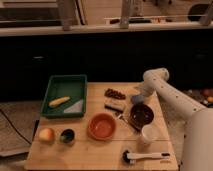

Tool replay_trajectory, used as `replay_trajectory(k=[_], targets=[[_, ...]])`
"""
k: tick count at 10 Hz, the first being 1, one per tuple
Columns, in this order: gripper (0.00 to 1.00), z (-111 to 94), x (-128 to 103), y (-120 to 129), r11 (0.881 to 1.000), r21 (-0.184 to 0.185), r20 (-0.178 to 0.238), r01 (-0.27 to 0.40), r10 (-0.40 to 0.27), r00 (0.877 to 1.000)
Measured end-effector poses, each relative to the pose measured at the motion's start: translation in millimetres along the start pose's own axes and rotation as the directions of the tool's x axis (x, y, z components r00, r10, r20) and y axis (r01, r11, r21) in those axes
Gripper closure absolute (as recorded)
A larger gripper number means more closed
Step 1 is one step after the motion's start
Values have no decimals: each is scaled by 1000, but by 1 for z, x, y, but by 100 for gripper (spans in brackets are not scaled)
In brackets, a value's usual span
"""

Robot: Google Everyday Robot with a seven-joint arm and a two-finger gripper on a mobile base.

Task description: Place sponge in red bowl

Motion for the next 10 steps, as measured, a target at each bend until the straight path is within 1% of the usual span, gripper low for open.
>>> replay_trajectory(k=[1,2,3,4,6,7,9,10], targets=[[22,4,0,-1,1000,-13,-2,-6,6,1000],[28,7,2,-1,1000,-21,-5,-13,13,1000],[37,10,5,2,999,-31,-8,-20,20,1000],[49,12,8,3,999,-38,-10,-27,27,1000],[67,15,10,3,998,-45,-7,-36,36,999],[80,15,11,4,998,-48,-3,-39,39,999],[96,13,13,7,998,-50,-5,-35,35,999],[100,5,12,8,999,-39,-6,-22,22,1000]])
